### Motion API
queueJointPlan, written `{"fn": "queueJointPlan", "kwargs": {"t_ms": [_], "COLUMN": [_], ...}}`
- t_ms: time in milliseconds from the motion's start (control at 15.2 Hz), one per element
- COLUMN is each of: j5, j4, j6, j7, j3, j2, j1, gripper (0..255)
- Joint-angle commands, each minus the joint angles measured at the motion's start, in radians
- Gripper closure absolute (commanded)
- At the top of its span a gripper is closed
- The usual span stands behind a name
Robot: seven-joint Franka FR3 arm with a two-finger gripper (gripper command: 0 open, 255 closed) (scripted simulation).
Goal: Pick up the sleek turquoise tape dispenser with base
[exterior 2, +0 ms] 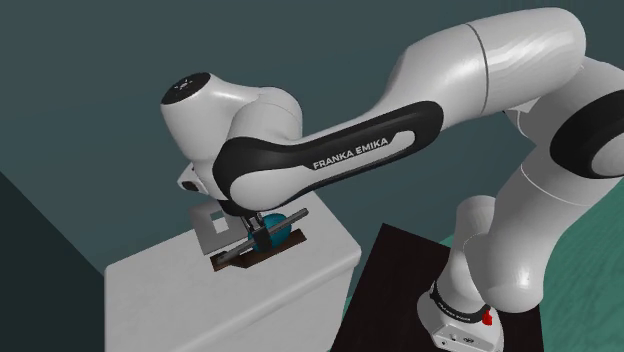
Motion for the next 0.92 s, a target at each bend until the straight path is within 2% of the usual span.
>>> {"fn": "queueJointPlan", "kwargs": {"t_ms": [0, 66, 660, 858], "j5": [0.000, 0.000, 0.000, 0.001], "j4": [-0.007, -0.006, -0.007, 0.029], "j6": [0.009, 0.008, 0.009, -0.031], "j7": [0.001, 0.001, 0.001, -0.002], "j3": [0.000, 0.000, 0.000, 0.000], "j2": [0.001, 0.002, 0.002, -0.003], "j1": [0.000, 0.000, 0.000, 0.000], "gripper": [0, 255, 255, 255]}}
